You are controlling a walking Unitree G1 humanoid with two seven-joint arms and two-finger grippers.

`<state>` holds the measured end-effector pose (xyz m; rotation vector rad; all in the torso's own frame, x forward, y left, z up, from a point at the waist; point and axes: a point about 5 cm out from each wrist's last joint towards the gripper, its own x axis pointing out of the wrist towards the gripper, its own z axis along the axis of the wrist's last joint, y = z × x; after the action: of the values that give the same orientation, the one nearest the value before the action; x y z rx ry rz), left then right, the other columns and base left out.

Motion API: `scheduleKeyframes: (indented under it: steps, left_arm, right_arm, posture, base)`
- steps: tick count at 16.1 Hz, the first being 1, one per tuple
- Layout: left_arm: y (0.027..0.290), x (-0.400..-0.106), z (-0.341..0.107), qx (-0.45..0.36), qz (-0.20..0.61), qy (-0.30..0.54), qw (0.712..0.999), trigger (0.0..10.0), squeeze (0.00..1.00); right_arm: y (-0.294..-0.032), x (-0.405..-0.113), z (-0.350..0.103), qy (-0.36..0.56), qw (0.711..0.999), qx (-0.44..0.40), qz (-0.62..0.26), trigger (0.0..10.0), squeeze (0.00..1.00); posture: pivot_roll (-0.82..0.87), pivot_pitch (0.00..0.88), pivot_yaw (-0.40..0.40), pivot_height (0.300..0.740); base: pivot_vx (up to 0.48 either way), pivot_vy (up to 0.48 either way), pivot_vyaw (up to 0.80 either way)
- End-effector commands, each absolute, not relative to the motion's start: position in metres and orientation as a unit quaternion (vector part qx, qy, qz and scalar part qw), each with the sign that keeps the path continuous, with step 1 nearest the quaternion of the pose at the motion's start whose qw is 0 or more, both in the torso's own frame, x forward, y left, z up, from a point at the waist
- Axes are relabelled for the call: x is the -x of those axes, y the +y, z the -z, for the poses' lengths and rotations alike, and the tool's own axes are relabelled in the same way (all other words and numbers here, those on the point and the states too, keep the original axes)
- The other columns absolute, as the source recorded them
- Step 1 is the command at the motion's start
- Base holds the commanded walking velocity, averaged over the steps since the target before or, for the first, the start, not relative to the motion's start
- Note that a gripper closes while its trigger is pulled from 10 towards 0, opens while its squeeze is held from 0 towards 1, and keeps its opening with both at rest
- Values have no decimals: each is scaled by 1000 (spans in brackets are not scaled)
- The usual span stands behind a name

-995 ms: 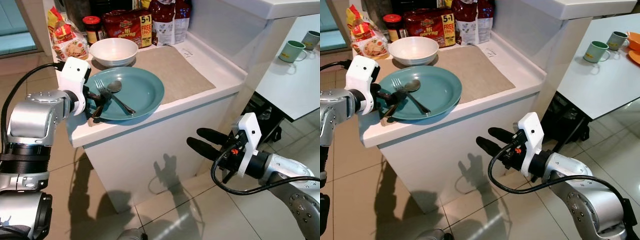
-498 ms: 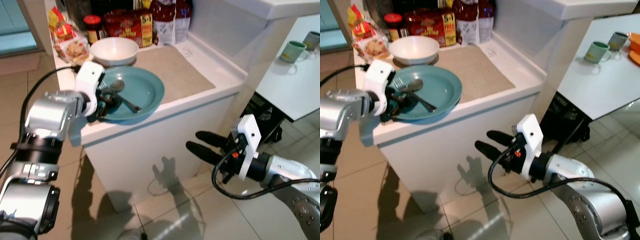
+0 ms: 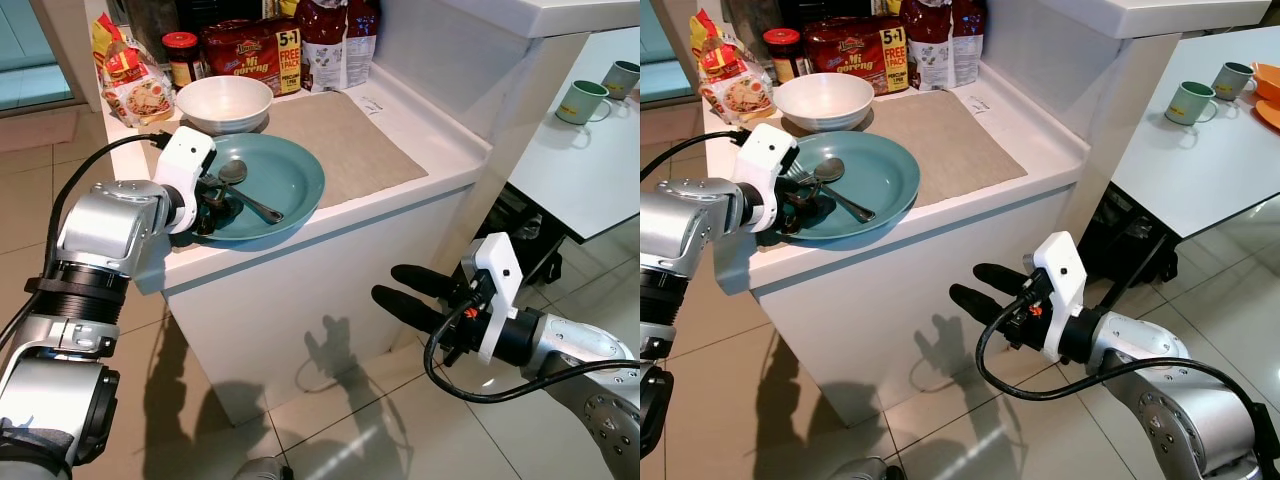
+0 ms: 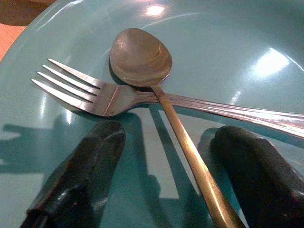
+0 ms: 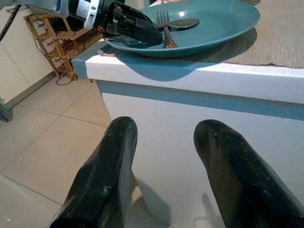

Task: Setting the table

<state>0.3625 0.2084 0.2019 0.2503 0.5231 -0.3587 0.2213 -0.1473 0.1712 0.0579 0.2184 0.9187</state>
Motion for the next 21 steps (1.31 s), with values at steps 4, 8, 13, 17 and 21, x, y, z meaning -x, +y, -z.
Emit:
scheduleKeyframes:
  steps: [4,8,13,17,21]
  left_arm:
    - [211,-364,-206,-131,171,264,940,0,0]
    - [212,-365,-206,-134,172,269,938,0,0]
    - [210,-366,-208,-138,173,266,938,0,0]
    - [202,-366,-219,-143,196,243,939,0,0]
    - [190,-365,-265,-101,192,109,970,0,0]
  right_arm:
    - [-146,-217,-172,110,889,-25,-444,10000,0]
    - [-145,-216,-171,111,888,-27,-444,10000,0]
    - [-145,-217,-171,109,890,-27,-443,10000,0]
    - [-146,-218,-172,106,892,-24,-440,10000,0]
    - [-155,-227,-185,59,919,-18,-389,10000,0]
  posture:
    - [114,0,-1,740]
    - [113,0,6,740]
    - [111,0,10,740]
    - [109,0,13,740]
    - [99,0,17,740]
  base:
    - [0,0,0]
    - [0,0,0]
    - [0,0,0]
    - [0,0,0]
    - [0,0,0]
